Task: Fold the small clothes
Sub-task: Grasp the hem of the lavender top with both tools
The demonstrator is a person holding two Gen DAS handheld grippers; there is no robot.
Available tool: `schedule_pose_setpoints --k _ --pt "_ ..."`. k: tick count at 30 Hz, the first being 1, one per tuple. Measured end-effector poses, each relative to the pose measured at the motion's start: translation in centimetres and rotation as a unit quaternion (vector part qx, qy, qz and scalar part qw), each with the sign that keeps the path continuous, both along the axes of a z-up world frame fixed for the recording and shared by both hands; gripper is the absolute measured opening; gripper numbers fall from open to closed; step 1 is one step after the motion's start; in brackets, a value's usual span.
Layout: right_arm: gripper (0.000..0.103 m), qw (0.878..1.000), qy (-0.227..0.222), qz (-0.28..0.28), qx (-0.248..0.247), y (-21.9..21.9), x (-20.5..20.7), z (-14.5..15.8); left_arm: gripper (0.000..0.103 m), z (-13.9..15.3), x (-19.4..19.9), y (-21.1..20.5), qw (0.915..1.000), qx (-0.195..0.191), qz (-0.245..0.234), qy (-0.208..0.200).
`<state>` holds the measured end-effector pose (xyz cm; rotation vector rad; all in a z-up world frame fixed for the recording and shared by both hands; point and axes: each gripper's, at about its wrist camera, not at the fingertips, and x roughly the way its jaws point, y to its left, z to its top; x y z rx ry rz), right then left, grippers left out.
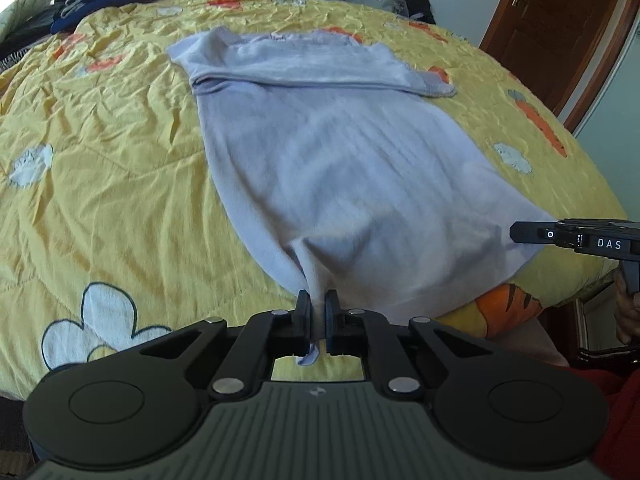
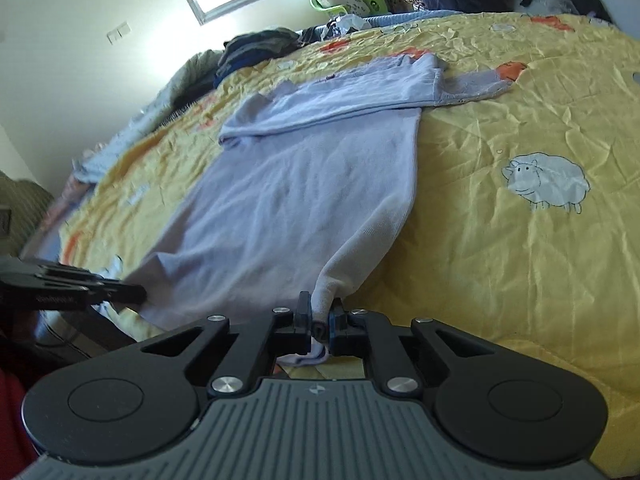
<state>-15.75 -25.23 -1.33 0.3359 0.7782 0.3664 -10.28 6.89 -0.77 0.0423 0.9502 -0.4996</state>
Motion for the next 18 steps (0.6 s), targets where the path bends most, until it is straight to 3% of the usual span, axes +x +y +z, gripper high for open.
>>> schedule_pose_setpoints --k 3,7,18 --pt "0.012 1.000 -0.008 0.001 0.019 -0.1 0.3 0.4 0.006 0.7 0.0 -0.1 0.9998 -0.005 -0.001 -0.018" --pt "0.012 1.000 -0.022 0.000 0.004 0.5 0.6 1.1 0.006 1.6 0.2 0.0 0.9987 -0.011 0.005 -0.049" --pt "0.011 0.996 -0.082 -0.018 0.020 -0.1 2.9 3.7 0.006 4.0 2.5 0.0 0.9926 -0.029 0.046 -0.108"
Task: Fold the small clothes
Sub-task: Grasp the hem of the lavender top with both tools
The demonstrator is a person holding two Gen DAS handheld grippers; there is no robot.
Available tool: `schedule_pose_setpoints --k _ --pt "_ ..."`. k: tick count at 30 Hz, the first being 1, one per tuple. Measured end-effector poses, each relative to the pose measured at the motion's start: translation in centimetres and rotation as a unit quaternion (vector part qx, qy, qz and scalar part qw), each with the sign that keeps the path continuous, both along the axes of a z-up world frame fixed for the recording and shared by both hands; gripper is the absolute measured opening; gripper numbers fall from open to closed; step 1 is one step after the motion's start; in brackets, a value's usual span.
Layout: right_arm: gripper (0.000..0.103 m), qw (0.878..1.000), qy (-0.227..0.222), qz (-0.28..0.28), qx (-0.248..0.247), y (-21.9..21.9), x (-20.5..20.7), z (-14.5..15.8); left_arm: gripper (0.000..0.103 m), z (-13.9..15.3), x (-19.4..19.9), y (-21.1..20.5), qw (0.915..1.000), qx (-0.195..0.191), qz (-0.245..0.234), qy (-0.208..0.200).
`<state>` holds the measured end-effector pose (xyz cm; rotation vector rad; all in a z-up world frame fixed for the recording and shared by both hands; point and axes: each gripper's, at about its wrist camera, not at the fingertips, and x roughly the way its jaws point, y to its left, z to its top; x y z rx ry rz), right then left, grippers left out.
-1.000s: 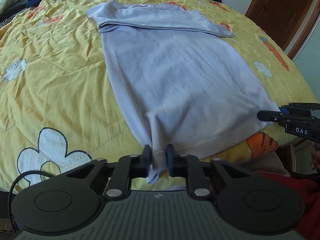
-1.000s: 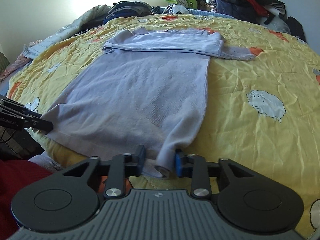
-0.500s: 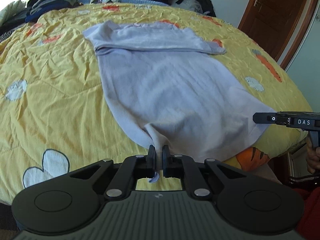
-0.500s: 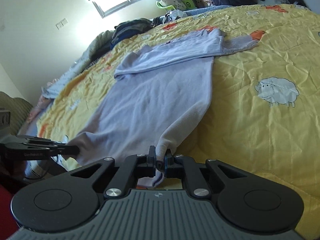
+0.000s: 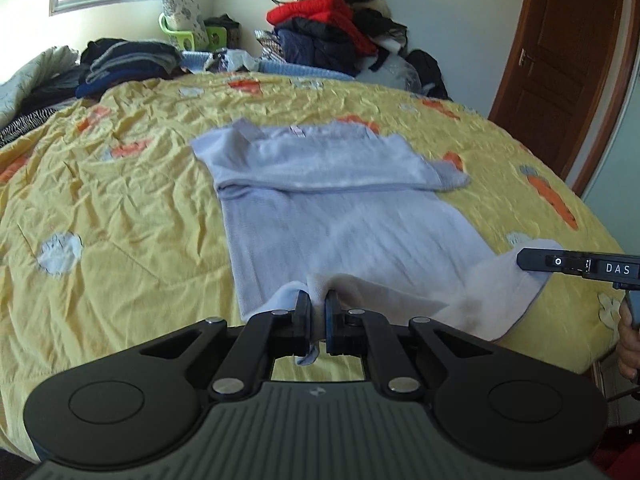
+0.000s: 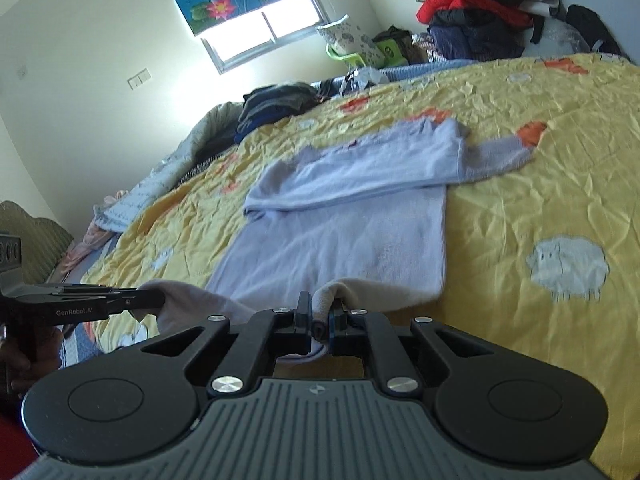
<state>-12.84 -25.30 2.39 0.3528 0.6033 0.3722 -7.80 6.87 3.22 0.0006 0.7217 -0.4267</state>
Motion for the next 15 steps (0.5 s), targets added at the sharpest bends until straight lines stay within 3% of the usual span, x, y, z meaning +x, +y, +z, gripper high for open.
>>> schedule_pose_setpoints --k 6,9,15 --pt "0.011 1.000 -0.024 -0.018 0.005 -0.4 1.7 0.6 0.006 0.7 1.6 -0.2 0.9994 -0.010 0.024 -0.024" --pt "0.011 0.999 -0.031 -0.025 0.001 -0.3 2.3 0.6 0.006 0.7 2.3 -0.7 0.9987 0.003 0.034 -0.037" --pt "0.011 0.999 -0.034 -0.037 -0.004 -0.3 3.6 0.0 0.006 -0.1 4.1 -1.9 0.9978 0.022 0.057 -0.025"
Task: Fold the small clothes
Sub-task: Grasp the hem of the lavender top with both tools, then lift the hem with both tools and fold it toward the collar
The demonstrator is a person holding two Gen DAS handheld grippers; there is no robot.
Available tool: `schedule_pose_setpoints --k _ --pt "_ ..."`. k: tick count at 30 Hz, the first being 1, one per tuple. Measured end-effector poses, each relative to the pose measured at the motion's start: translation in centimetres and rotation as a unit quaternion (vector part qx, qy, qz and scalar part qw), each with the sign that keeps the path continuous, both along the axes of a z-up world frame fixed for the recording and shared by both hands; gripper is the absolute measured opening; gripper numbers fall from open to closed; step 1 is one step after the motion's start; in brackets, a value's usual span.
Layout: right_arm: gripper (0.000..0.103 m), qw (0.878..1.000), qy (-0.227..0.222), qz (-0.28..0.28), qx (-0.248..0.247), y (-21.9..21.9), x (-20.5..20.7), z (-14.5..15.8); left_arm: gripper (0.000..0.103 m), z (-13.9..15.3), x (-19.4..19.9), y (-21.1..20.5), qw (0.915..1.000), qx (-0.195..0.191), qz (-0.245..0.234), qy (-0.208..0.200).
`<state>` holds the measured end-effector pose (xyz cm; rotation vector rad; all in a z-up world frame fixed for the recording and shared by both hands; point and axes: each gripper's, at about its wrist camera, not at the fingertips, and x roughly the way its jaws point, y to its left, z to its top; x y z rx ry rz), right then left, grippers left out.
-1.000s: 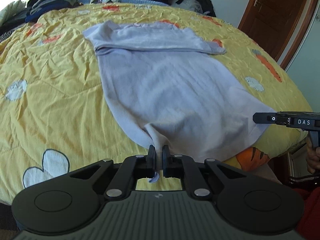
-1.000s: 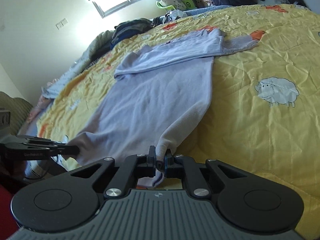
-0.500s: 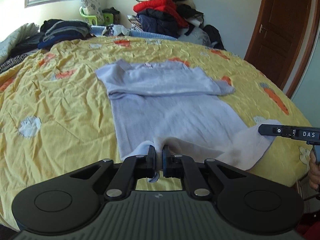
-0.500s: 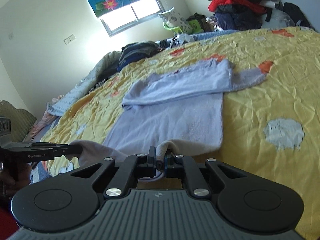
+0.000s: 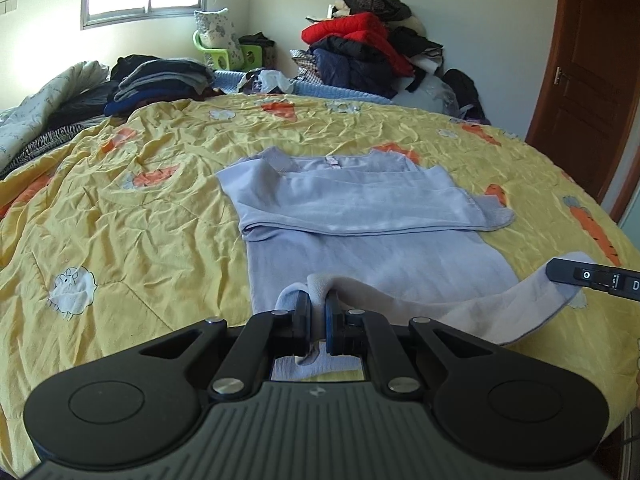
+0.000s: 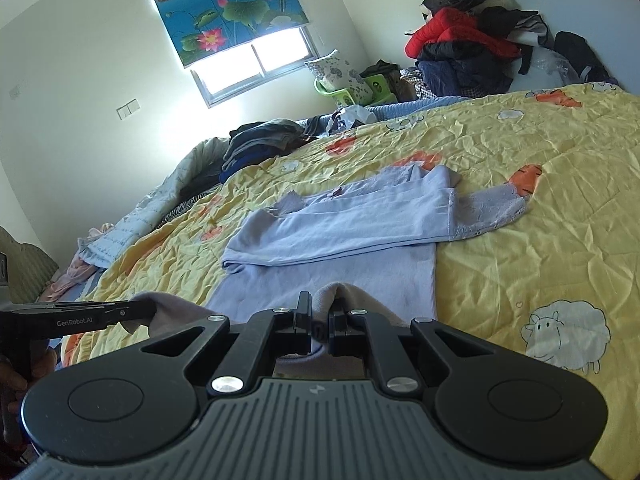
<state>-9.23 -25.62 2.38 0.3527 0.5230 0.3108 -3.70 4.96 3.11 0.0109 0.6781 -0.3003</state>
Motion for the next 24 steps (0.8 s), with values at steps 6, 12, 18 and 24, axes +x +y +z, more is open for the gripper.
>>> schedule_pose_setpoints --k 6,12,18,24 --pt "0.011 1.000 0.003 -0.005 -0.009 0.5 0.9 -0.3 0.006 -0.8 0.8 -0.4 0.9999 0.004 0.003 0.012" --pt "0.011 1.000 0.003 -0.006 -0.009 0.6 1.2 -0.3 0.006 -1.2 1.1 -0.3 0.9997 0.009 0.004 0.021" --pt "0.011 1.000 0.004 -0.008 -0.009 0.7 1.6 -0.4 0.006 -1.2 1.2 -0.2 0.9997 0.008 0.004 0.021" --pt "0.011 1.000 0.005 -0.012 -0.007 0.4 2.4 -0.5 0.006 -1.0 1.9 -0.3 0.9998 0.007 0.005 0.016"
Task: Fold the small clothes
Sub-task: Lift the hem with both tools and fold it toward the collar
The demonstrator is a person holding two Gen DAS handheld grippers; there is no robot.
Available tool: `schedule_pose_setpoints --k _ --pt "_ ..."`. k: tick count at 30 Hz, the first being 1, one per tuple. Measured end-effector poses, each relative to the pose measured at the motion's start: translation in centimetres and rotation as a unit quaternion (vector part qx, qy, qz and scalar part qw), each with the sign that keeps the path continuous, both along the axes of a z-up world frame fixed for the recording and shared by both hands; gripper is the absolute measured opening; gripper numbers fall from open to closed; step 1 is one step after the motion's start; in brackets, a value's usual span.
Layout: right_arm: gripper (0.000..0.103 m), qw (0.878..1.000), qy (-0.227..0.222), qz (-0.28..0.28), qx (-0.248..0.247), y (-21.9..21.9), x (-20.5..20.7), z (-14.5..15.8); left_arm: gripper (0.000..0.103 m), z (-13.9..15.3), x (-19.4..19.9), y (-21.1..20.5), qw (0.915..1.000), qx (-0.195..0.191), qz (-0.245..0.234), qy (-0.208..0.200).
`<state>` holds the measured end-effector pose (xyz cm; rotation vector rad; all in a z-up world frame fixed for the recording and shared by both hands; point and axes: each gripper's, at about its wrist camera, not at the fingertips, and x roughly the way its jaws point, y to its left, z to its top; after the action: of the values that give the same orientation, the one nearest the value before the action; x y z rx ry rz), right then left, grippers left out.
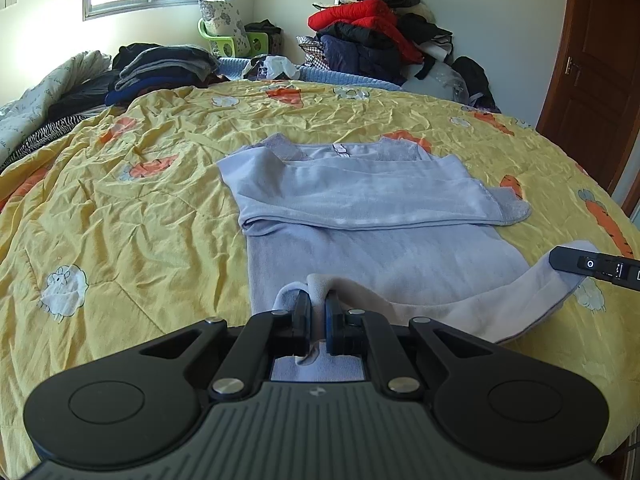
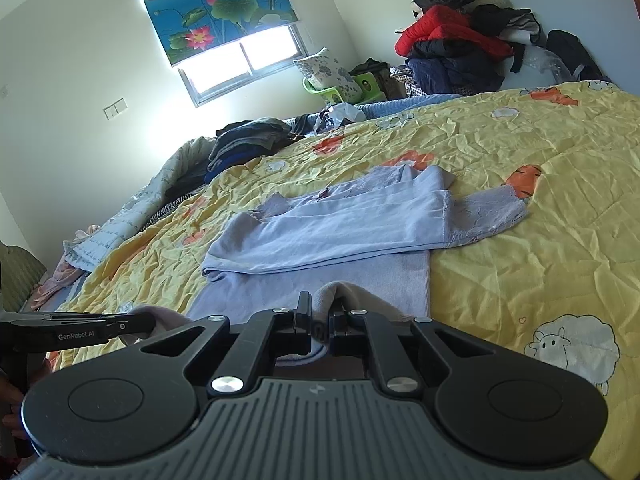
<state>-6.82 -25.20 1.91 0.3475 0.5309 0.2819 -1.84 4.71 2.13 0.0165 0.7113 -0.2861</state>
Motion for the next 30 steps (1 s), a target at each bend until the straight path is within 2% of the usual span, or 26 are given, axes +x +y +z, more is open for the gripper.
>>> schedule_pose_setpoints --k 14,23,30 --pt "0.012 0.999 -0.027 -0.011 -0.014 -0.8 4.9 1.6 0.007 2.1 4.3 -1.2 0.9989 0.002 0.008 -0.045" --pt "0.012 0.999 -0.040 -0.027 -0.003 -1.5 9.9 2.2 0.007 3.7 8.4 -1.7 0.9970 -0.004 0.018 -0.075" --pt "0.012 0.998 -0.046 -0.040 0.013 -2.3 13.6 2.5 0.007 4.6 11.1 -2.7 0.9944 0.010 0.020 -0.103"
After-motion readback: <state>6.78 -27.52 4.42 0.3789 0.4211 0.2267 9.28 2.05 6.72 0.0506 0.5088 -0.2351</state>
